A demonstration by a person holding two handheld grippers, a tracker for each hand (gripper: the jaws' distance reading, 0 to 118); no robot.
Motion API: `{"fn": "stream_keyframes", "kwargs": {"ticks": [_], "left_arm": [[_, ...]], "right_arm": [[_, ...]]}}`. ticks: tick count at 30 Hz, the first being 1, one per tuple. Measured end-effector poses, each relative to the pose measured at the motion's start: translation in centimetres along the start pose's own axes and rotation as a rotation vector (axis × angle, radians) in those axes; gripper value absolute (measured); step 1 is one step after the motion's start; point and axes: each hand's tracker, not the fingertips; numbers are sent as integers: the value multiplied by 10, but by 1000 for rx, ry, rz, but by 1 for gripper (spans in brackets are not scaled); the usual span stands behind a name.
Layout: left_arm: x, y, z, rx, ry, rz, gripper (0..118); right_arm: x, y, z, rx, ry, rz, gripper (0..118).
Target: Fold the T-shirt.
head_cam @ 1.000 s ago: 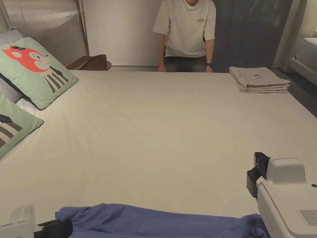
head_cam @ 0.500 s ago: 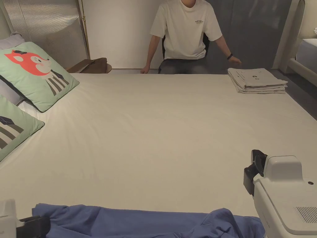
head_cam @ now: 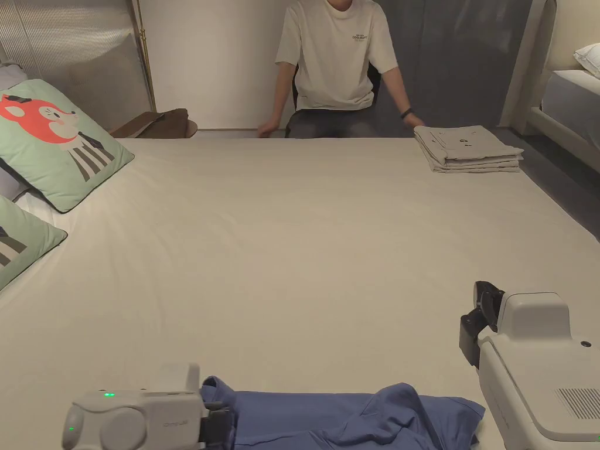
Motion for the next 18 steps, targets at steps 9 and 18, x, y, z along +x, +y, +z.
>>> {"fn": "stream_keyframes", "kwargs": {"ticks": [9,18], "left_arm": [[41,-6,-28,-23,19,-55,15],[43,-1,18,204,-72,-7,109]], "right_arm": [[9,-1,3,-4,-19,-2,0],[6,0,4,-12,-7,-7,0]]}}
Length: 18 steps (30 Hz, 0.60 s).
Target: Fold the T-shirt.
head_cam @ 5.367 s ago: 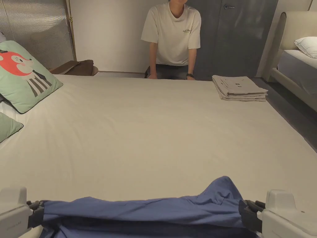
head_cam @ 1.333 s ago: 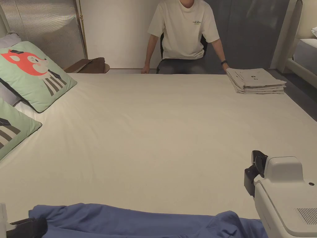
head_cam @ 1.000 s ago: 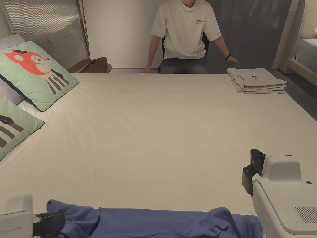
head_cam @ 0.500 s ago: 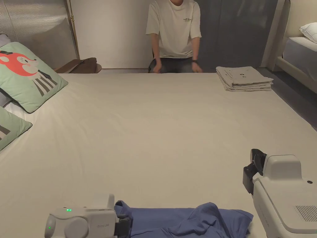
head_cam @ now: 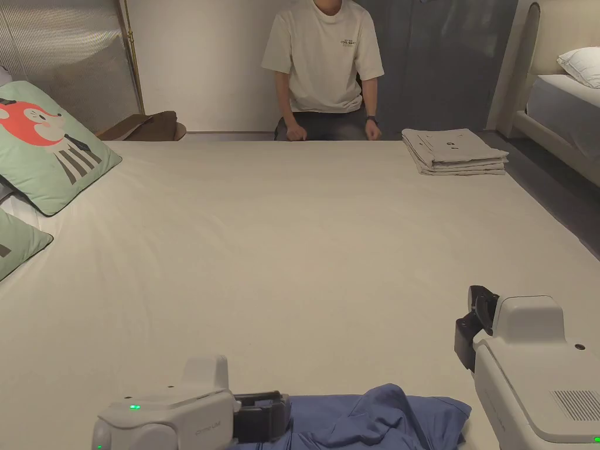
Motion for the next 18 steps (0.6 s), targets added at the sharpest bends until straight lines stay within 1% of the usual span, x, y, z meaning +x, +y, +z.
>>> {"fn": "stream_keyframes", "kwargs": {"ticks": [4,5,6,8,9,10,11,13,18], "left_arm": [[-10,9,30,174,92,-52,108],[-15,9,37,213,136,-60,104],[-17,10,40,246,160,-65,95],[-26,7,48,301,205,-100,48],[-28,5,48,301,248,-105,19],[-31,4,46,298,289,-104,1],[-35,1,44,287,311,-98,0],[-43,-6,41,270,282,-90,0],[-38,-33,12,174,284,-84,0]], "right_arm": [[-2,3,1,11,4,0,0],[-2,4,1,15,5,-3,0],[-3,4,1,16,6,-6,0],[-3,6,1,21,8,-8,0],[-4,6,2,22,9,-7,0],[-5,7,2,23,12,-5,0],[-5,7,1,22,15,-4,0],[-6,7,2,23,16,-3,0],[-6,4,2,15,19,-4,0]]}}
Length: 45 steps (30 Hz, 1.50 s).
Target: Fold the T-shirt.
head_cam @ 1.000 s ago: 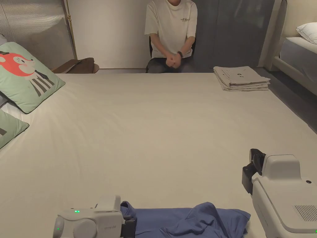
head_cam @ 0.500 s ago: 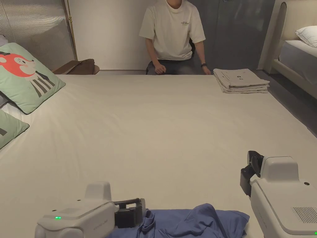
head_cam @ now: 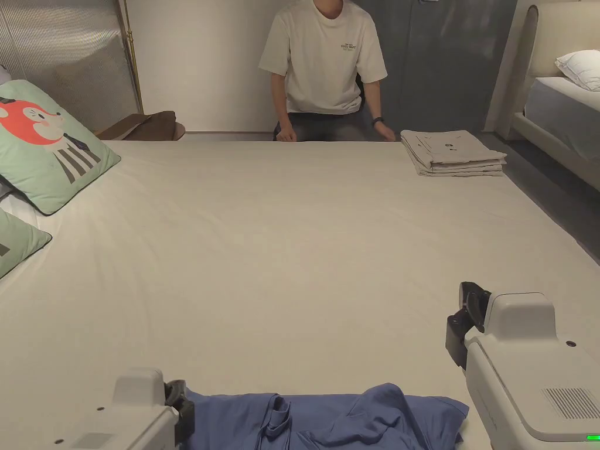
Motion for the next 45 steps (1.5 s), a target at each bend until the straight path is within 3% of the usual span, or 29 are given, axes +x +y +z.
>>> {"fn": "stream_keyframes", "kwargs": {"ticks": [10,19,27,31,32,33,34,35,36,37,43,45], "left_arm": [[67,-36,-43,-179,-93,-106,0],[85,-37,-48,-182,-80,-115,0],[5,13,-8,-190,-329,247,0],[-42,24,-7,-267,-375,387,2],[-53,23,-9,-274,-380,410,9],[-63,23,-11,-283,-379,405,24],[-69,23,-12,-307,-372,407,54],[-76,21,-15,-325,-363,408,76],[-80,18,-17,-344,-366,405,98],[-85,15,-20,-357,-368,416,112],[-107,-9,-46,-420,-416,524,109],[-109,-14,-51,-422,-435,545,97]], "right_arm": [[14,-6,3,-17,-21,-7,0],[20,-8,4,-23,-33,-11,0],[18,-4,4,-18,-26,-3,0],[13,-3,4,-12,-12,-12,0],[11,-3,3,-10,-5,-15,0],[10,-2,4,-8,5,-22,0],[9,-2,4,-5,8,-26,0],[7,-2,5,-4,9,-26,0],[5,-2,5,-3,11,-25,0],[4,-2,4,-2,14,-23,0],[3,-2,2,-7,18,-16,0],[3,-2,1,-9,15,-9,0]]}}
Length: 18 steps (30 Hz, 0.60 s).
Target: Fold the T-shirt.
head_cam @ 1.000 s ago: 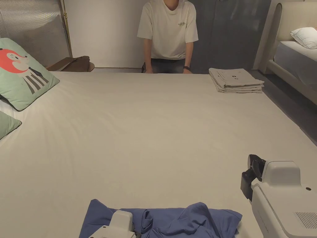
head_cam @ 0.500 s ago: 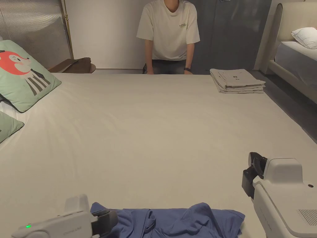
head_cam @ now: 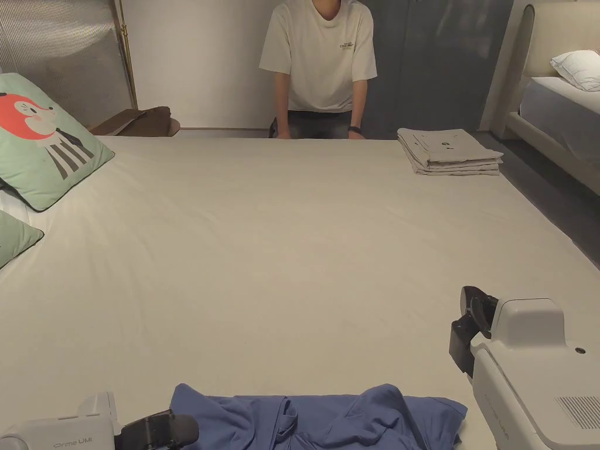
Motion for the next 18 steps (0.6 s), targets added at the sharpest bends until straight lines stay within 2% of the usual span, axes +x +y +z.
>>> {"fn": "stream_keyframes", "kwargs": {"ticks": [1,2,4,8,11,18], "left_arm": [[-1,0,-3,-1,-7,-5,73],[0,-1,-5,8,-4,-5,59],[8,-4,-10,-2,80,-46,46],[9,-5,-14,-4,96,-88,21],[15,-7,-13,0,90,-91,14],[28,-10,13,52,97,-146,12]], "right_arm": [[0,0,0,-1,-2,3,0],[1,0,0,-2,-5,4,0],[3,-1,-1,-4,-10,3,0],[5,-3,-1,-9,-21,-2,0],[5,-4,-3,-17,-19,-4,0],[4,-2,-3,-11,-12,-1,0]]}}
